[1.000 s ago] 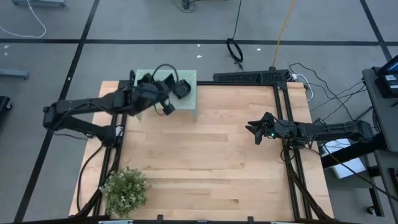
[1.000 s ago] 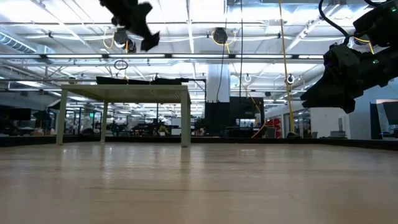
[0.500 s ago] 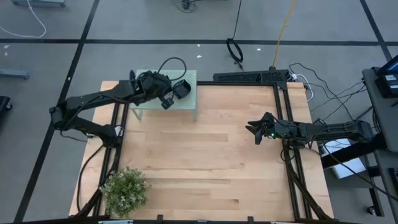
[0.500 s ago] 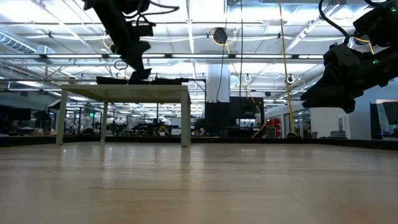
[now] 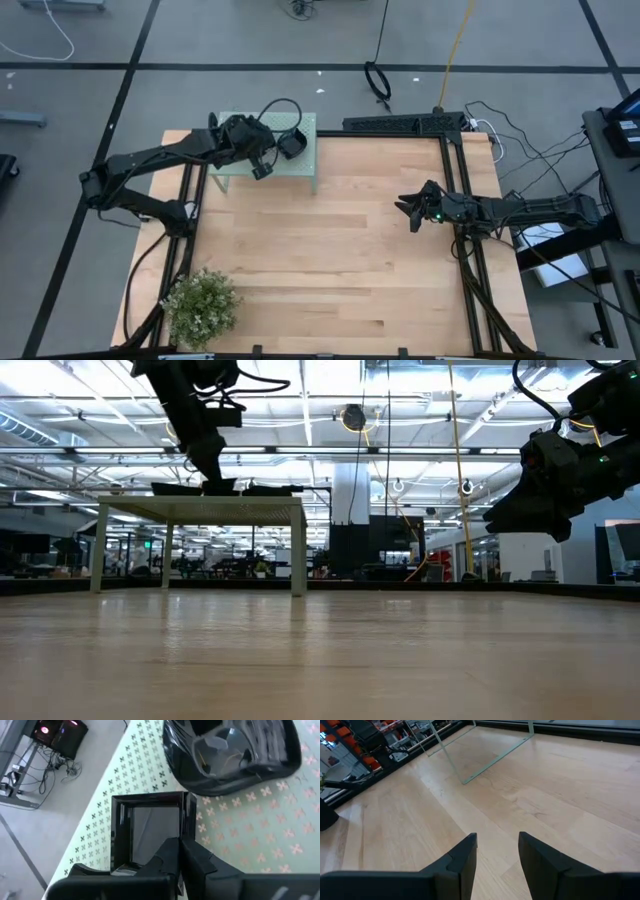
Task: Pick & Place Mini shaped plates
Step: Stack the square plate on top of the square plate on the shelf, then return to Home Position
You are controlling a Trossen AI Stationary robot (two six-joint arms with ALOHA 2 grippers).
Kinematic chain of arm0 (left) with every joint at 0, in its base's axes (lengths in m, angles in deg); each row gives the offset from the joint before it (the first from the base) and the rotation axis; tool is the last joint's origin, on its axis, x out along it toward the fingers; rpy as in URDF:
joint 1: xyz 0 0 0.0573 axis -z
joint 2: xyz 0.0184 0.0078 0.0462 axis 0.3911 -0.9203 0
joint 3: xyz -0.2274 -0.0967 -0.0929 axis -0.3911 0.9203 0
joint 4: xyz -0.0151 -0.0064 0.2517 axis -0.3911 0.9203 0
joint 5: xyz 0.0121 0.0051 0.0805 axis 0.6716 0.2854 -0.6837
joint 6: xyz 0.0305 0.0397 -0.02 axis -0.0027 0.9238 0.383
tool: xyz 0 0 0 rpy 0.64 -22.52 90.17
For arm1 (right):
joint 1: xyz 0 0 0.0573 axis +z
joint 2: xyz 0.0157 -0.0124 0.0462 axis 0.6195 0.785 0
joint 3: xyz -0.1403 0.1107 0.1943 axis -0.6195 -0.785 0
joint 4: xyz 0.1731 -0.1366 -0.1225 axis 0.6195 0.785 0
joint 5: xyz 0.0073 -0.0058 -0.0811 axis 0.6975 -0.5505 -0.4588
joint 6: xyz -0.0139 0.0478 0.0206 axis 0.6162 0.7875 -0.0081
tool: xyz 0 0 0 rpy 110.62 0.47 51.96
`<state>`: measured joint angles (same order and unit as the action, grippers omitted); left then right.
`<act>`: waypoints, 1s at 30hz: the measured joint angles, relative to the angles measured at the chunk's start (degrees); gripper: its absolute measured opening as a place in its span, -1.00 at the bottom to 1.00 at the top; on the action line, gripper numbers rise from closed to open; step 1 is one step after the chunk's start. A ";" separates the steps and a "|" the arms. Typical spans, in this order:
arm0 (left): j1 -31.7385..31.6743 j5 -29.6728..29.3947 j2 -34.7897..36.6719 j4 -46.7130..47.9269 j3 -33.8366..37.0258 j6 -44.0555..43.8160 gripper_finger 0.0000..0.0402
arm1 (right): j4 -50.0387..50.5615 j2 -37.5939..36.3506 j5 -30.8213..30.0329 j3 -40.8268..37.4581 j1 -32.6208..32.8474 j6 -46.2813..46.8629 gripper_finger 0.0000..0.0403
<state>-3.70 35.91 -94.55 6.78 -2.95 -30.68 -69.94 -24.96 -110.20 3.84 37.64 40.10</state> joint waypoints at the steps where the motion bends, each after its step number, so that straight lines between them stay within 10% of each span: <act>1: 0.00 0.02 0.00 0.46 0.00 0.02 -0.96 | 0.00 0.02 0.00 0.00 0.00 0.00 -0.34; 30: 7.33 -4.68 9.37 -2.78 0.00 -1.33 -0.15 | 0.02 0.00 0.01 0.04 -0.01 0.00 -0.34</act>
<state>3.63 31.23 -85.17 4.00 -2.95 -32.01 -69.92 -24.96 -110.18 3.88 37.63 40.10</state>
